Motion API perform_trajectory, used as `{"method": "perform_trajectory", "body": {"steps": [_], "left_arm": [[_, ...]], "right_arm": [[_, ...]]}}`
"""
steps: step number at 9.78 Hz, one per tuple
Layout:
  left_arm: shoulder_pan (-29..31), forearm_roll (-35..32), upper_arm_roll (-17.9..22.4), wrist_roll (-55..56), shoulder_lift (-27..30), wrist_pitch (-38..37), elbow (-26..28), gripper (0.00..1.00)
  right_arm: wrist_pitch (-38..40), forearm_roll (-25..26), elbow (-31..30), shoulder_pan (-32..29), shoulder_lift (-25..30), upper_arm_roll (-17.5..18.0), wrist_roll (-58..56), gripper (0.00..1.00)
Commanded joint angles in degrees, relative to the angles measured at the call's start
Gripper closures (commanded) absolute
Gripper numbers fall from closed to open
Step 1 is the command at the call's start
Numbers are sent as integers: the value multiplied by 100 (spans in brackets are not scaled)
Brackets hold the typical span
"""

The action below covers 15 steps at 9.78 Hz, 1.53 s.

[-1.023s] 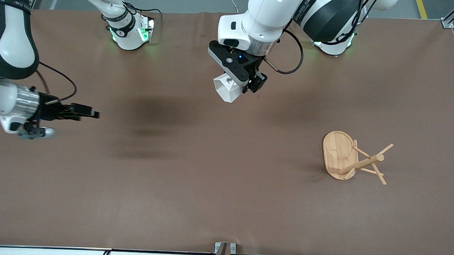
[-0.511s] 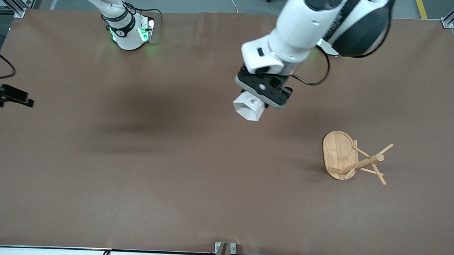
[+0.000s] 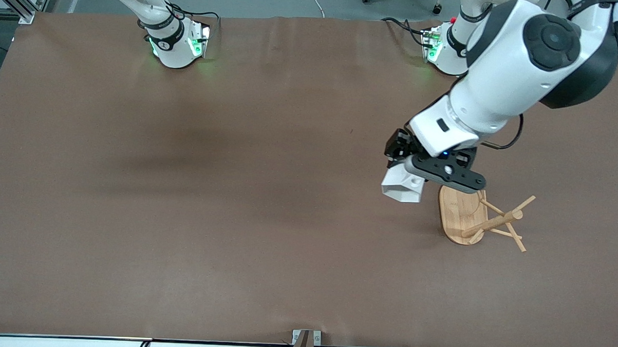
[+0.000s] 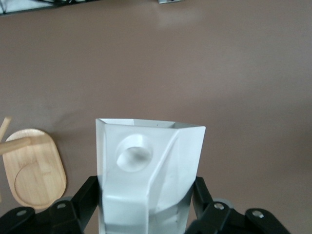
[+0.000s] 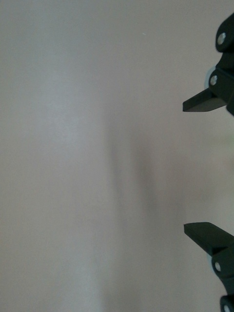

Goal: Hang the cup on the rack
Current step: 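Carry the cup with the left gripper while the right gripper withdraws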

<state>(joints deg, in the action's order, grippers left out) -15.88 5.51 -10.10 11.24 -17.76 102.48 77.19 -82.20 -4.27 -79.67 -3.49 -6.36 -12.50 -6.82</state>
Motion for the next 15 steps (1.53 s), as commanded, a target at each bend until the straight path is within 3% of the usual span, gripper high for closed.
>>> {"method": "perform_trajectory", "body": {"steps": [1, 2, 4, 6, 7, 8, 15], "left_arm": [[49, 38, -27, 246, -35, -114, 392, 100], [197, 47, -27, 212, 44, -106, 620, 100], [461, 73, -27, 19, 228, -1, 1182, 100], [672, 82, -27, -349, 561, 576, 2111, 100], [700, 143, -18, -699, 737, 911, 2543, 99], [804, 222, -9, -920, 774, 975, 2730, 99], [1192, 232, 26, -2160, 748, 975, 2969, 99]], "right_arm": [[161, 634, -40, -168, 231, 937, 1099, 0], [161, 664, -75, -404, 301, 1316, 1251, 0], [169, 777, -6, -346, 276, 1303, 1201, 0], [169, 1156, 4, -292, 276, 1285, 660, 0], [213, 808, 4, -301, 276, 1128, 38, 22], [179, 578, 13, -284, 276, 944, 23, 0], [20, 224, -22, -301, 302, 793, 629, 0]]}}
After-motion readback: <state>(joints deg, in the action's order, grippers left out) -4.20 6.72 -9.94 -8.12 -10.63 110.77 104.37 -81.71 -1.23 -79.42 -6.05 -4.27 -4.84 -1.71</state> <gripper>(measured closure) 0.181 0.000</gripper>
